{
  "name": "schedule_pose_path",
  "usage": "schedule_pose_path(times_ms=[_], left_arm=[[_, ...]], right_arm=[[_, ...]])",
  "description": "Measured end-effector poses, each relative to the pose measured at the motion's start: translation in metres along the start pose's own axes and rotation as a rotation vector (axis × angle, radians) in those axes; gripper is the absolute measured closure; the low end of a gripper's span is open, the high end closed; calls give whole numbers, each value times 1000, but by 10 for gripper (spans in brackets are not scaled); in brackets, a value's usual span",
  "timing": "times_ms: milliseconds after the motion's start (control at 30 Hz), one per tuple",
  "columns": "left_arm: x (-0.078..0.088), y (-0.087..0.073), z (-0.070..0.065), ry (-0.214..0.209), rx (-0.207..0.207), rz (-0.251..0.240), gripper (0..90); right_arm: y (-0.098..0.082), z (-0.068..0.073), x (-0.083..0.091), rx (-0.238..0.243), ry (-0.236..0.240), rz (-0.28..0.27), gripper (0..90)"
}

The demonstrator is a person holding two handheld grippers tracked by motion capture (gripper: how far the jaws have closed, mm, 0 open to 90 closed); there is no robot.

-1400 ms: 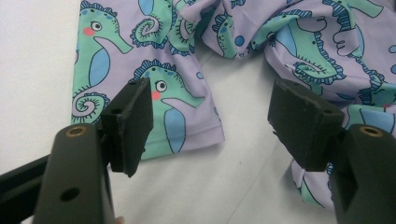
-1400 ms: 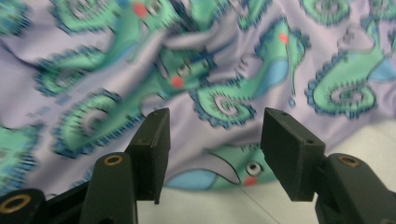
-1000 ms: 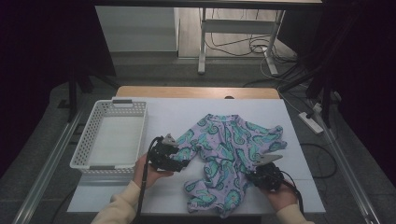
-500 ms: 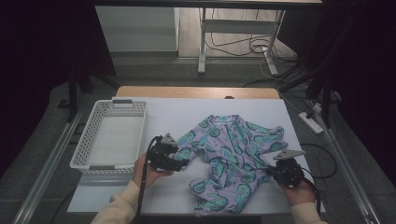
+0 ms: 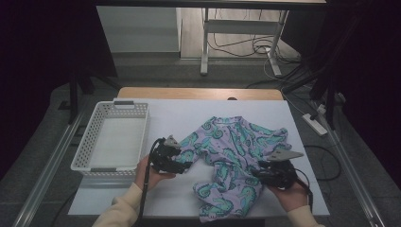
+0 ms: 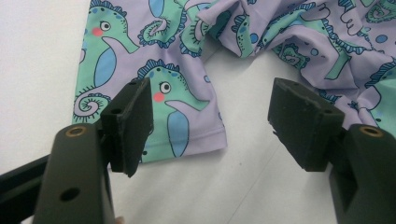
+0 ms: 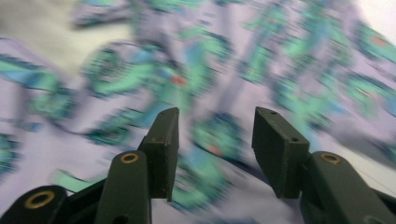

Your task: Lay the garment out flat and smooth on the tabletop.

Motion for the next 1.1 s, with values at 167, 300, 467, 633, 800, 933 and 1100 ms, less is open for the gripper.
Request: schedule_pose_path(times_ms=[167,300,467,633,800,933,1100], left_arm=[[0,0,0,-2,1,0,313],[0,0,0,-3,1,1,313],[-2,0,0,-4,4,2,313],[-2,0,0,-3,0,5,313],[-2,0,0,-3,-1,5,313],[-2,0,0,-1,-4,5,313],[0,0,0,1,-5,1,313]], right_arm=[[21,30,-17,80,81,-2,500],[32,44,-33,101,136,3,491],[45,63,-52,139,184,21,489],[49,76,-75,188,185,87,495],[40,89,-92,226,255,172,688],[37,92,-92,259,266,183,834],[36,99,-82,269,320,147,861]])
Point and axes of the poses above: each handheld gripper's, and its own axes: x roughly backward along the jaws, y roughly out of its top, z roughly to its left, the point moved 5 cm from there along -x, roughly forward along the jaws, and after that the axes turned 10 degrees about x, right-handed, at the moved point
